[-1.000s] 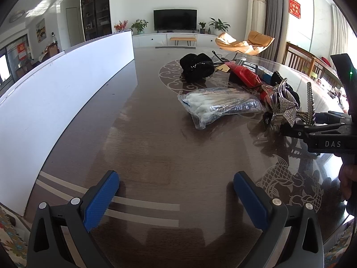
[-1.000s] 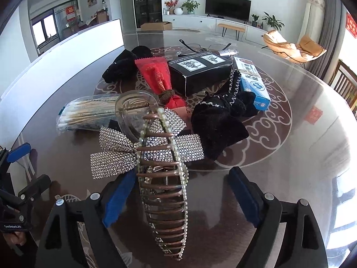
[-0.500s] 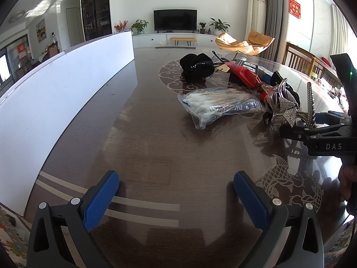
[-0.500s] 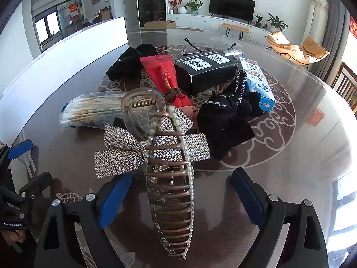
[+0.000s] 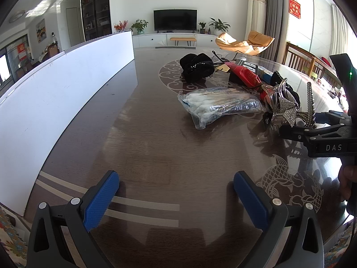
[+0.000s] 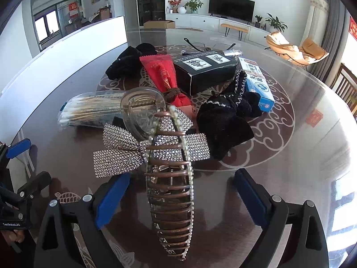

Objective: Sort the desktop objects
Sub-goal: 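Lift the bronze claw clip off the pile with the right gripper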

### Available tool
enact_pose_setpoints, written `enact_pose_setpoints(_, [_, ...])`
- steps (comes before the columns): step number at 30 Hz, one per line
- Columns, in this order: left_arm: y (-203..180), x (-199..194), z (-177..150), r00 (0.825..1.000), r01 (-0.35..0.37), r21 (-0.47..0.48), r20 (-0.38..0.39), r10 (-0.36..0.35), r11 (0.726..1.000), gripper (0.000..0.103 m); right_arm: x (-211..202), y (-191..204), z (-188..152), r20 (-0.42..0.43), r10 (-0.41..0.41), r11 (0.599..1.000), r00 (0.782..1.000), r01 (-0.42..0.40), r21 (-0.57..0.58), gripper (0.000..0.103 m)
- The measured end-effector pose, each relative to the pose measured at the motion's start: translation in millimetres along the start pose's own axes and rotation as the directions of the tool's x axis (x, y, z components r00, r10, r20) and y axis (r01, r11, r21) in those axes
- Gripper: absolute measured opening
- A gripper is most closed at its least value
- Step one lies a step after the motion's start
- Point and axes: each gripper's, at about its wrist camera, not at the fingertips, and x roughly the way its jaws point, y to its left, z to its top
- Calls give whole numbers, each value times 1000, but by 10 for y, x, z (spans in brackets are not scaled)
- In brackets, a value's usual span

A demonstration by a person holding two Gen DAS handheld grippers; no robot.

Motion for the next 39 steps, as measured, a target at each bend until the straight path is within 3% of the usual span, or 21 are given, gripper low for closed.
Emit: enact_pose_setpoints(39, [3, -36, -24, 1000, 4, 10, 5, -4, 1000, 103, 4, -3, -6, 0, 7, 1000, 1000, -7, -1, 96])
